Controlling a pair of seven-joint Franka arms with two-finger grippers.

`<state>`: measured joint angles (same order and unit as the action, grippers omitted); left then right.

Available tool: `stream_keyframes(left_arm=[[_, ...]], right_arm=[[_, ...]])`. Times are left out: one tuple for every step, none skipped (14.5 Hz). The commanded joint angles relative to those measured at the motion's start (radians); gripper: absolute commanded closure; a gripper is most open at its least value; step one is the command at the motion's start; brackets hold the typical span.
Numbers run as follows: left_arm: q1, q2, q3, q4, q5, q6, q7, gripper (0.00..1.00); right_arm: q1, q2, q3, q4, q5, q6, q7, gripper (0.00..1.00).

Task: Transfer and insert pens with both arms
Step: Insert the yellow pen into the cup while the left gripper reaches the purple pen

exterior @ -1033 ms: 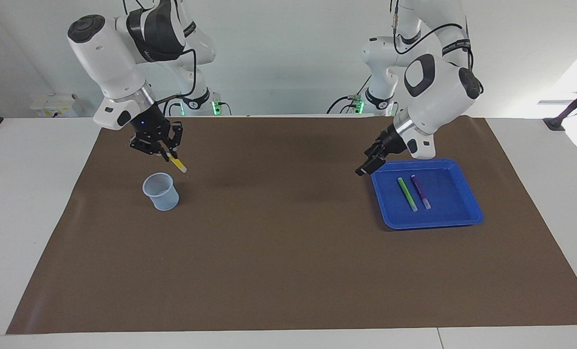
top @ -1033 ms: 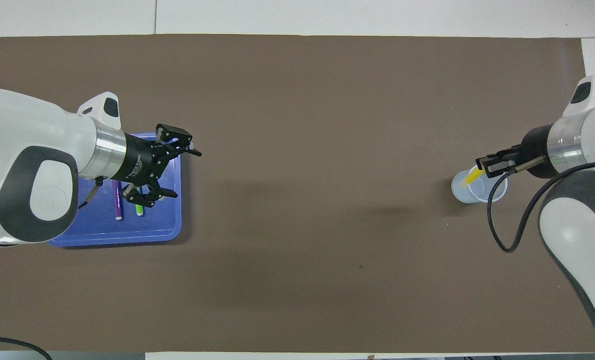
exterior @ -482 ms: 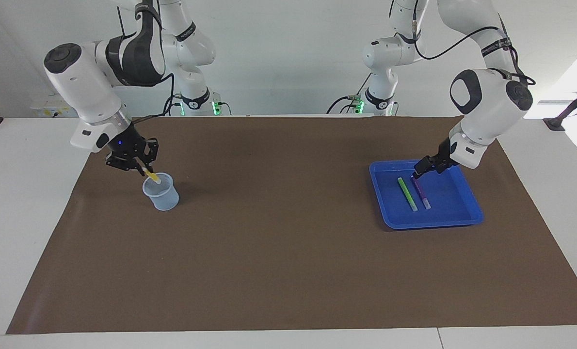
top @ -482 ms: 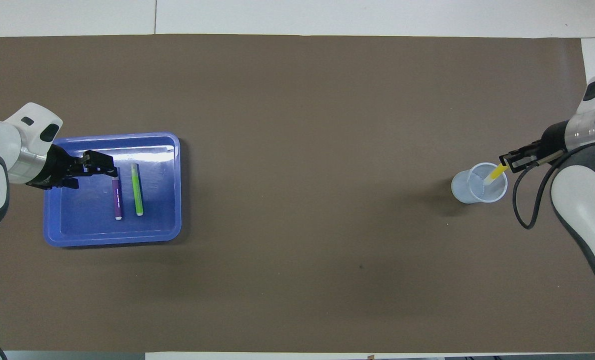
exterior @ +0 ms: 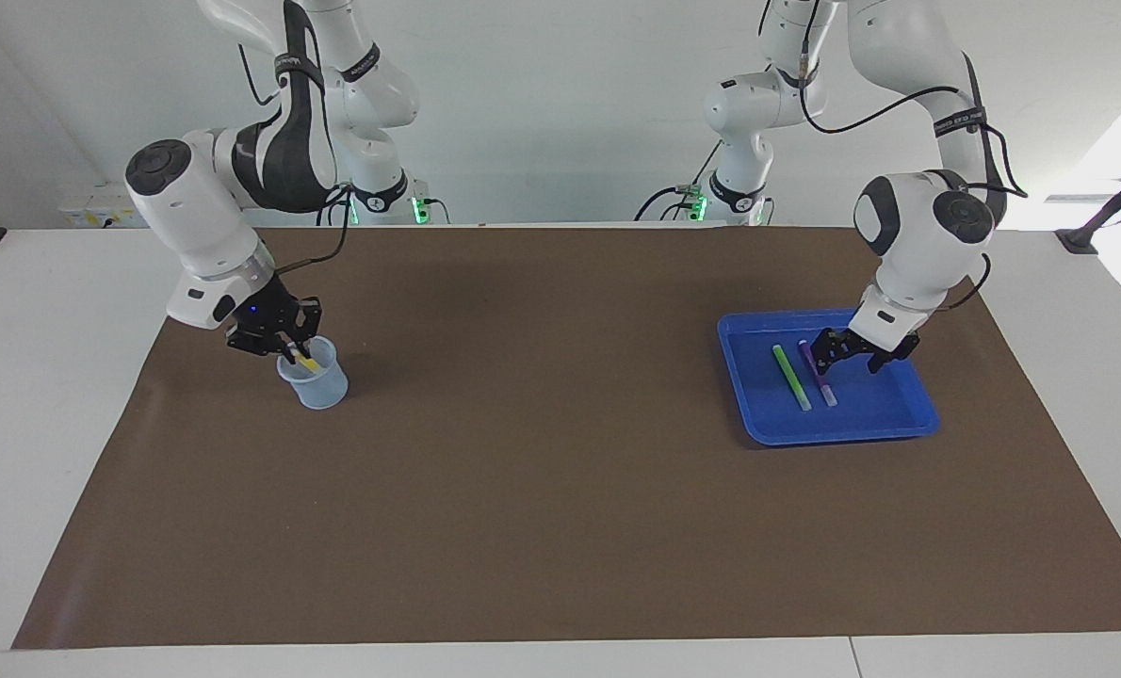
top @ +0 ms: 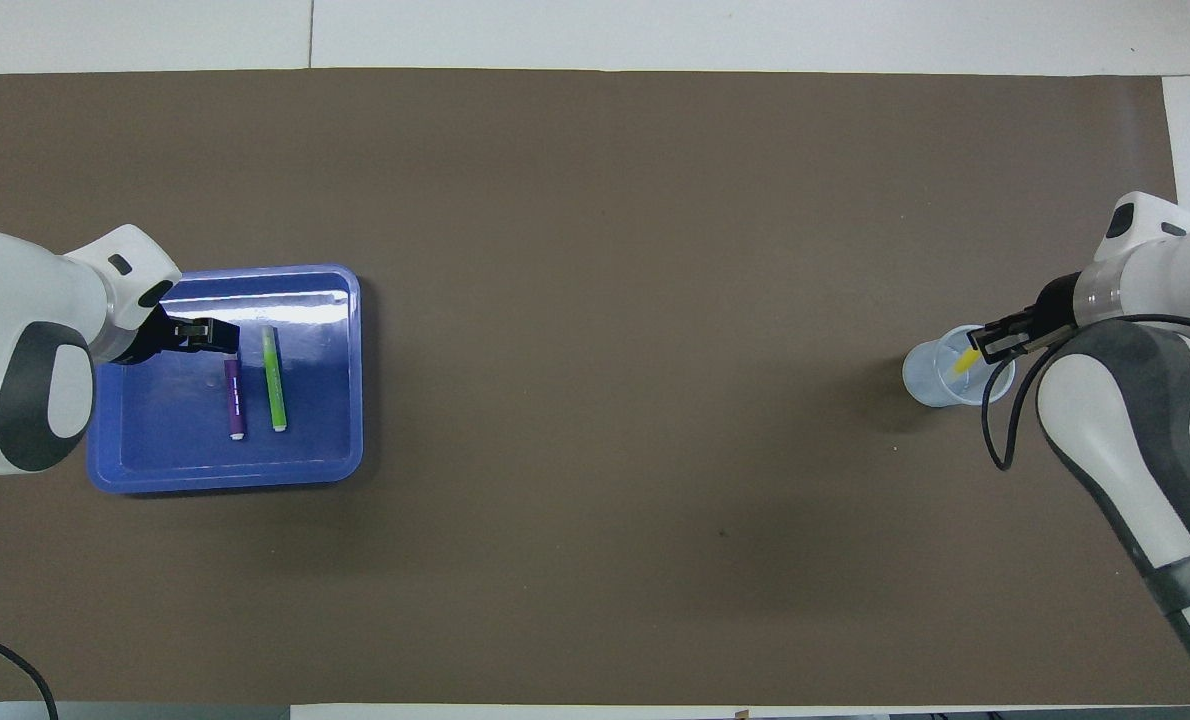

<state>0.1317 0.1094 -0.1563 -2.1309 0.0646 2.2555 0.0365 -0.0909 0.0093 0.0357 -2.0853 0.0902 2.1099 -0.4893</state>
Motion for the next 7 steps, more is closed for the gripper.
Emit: stream_keyframes(left_arm=[[0.002,0.032,0.006,-0.038,0.047,0.088,0.035,0.15],[0.002,0.035,0.004,-0.047,0.047,0.099,0.039,0.16],[0.003,0.042,0.004,-0.050,0.047,0.110,0.037,0.18],[0.003,0.052,0.004,-0.058,0.047,0.124,0.037,0.19],[0.005,0.056,0.004,-0.067,0.047,0.145,0.037,0.21],[0.011,0.056,0.004,-0.081,0.047,0.169,0.037,0.22],[0.020,0.058,0.004,-0.092,0.047,0.183,0.037,0.23]], right_arm=[[-0.020,-0.025,0.013,-0.029,-0.017,0.013,-0.011,0.28],[-0.020,-0.023,0.015,-0.026,-0.017,0.009,-0.011,0.08],[-0.021,-0.020,0.015,-0.013,-0.004,0.004,-0.012,0.00],[-0.023,-0.017,0.016,0.020,0.009,-0.025,-0.012,0.00],[-0.012,-0.009,0.016,0.066,0.035,-0.086,-0.009,0.00],[-0.010,-0.006,0.016,0.103,0.089,-0.137,-0.005,0.00],[-0.009,-0.009,0.018,0.120,0.153,-0.169,0.003,0.00]])
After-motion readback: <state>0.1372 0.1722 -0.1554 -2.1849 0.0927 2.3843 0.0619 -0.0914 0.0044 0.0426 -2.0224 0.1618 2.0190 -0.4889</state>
